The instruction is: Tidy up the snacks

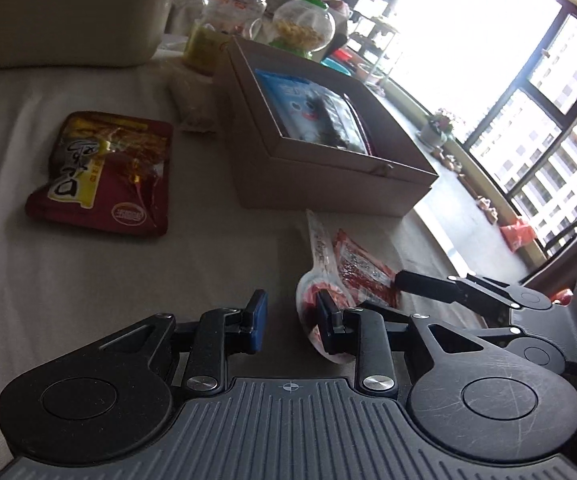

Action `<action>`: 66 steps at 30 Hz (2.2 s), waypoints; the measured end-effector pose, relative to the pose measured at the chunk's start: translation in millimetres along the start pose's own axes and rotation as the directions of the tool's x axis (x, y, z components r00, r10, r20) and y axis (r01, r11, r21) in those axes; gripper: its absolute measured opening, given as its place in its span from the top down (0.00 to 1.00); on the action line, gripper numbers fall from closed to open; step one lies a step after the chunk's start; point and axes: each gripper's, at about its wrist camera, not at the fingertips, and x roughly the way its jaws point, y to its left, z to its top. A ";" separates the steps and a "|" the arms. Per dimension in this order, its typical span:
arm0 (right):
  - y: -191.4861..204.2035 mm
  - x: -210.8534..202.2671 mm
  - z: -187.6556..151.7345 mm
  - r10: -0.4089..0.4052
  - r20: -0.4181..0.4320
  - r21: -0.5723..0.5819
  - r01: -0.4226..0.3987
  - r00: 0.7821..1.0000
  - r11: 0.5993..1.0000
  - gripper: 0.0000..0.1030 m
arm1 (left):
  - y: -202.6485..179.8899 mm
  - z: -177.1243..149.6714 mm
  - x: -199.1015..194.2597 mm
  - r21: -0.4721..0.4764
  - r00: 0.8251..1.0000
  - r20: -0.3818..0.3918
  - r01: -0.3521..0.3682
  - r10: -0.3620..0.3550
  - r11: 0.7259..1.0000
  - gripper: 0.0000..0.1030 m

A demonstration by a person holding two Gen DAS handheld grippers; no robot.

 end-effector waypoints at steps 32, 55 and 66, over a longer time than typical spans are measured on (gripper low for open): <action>-10.0 -8.8 -14.7 -0.006 0.023 0.030 0.005 1.000 1.000 0.31 | -25.2 -15.2 19.6 -0.027 0.997 -0.008 0.075 -0.075 0.997 0.81; -0.6 -3.1 7.3 -0.153 0.004 0.038 0.153 0.988 0.987 0.17 | -11.3 -37.5 -5.5 0.073 0.976 0.165 -0.156 0.142 0.985 0.78; -2.2 26.7 15.9 -0.164 -0.030 0.063 0.166 0.986 0.984 0.16 | -11.4 -39.3 -6.2 0.094 0.974 0.173 -0.163 0.145 0.982 0.77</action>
